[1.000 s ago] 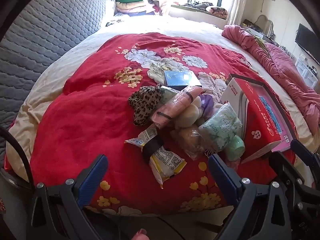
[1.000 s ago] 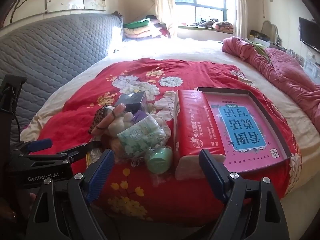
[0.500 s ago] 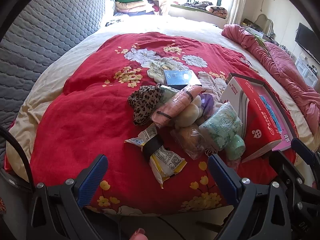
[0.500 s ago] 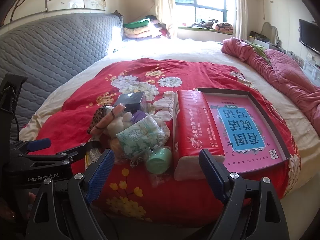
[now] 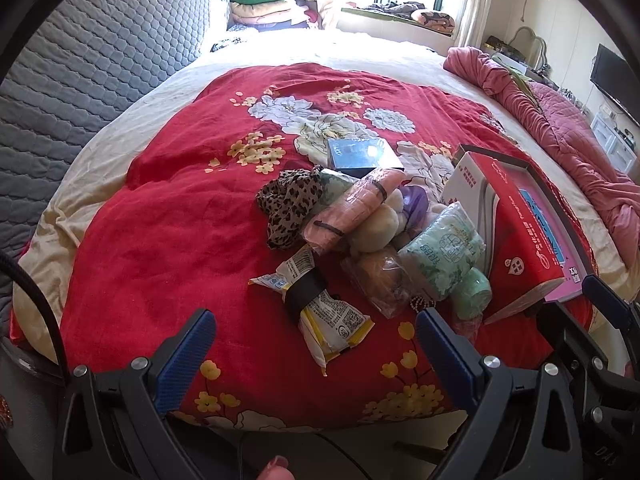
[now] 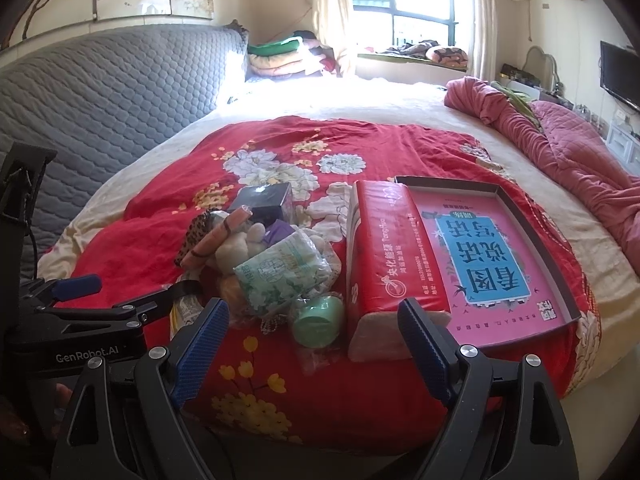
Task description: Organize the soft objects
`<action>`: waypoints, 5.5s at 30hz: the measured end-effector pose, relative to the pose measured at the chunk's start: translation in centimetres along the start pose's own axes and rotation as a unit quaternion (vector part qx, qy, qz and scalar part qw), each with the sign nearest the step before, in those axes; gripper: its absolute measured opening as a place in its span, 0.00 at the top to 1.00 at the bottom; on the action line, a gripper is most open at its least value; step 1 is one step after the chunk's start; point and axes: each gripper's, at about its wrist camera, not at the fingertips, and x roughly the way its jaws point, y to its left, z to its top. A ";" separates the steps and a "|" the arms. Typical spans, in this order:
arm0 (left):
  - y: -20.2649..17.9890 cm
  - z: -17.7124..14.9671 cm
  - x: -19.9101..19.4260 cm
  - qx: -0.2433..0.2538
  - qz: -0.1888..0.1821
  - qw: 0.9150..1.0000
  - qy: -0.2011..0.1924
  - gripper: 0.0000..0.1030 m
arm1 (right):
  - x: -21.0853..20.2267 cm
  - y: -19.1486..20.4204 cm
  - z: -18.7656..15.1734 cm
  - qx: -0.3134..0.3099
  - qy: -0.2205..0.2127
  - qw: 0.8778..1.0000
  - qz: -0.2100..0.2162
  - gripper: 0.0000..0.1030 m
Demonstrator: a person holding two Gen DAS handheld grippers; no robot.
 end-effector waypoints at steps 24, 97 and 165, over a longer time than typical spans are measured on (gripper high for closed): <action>0.8 -0.3 1.4 -0.018 -0.016 0.999 0.023 0.02 | 0.9 0.3 -0.3 -0.007 0.016 1.000 -0.002 0.16; 6.4 0.0 8.6 -0.125 -0.082 0.984 0.099 0.60 | 9.9 1.2 3.7 -0.099 0.012 0.989 0.109 0.27; -29.0 7.4 5.9 0.242 -0.167 0.950 0.104 0.60 | 6.0 -25.2 -1.0 0.145 0.011 0.983 -0.112 0.27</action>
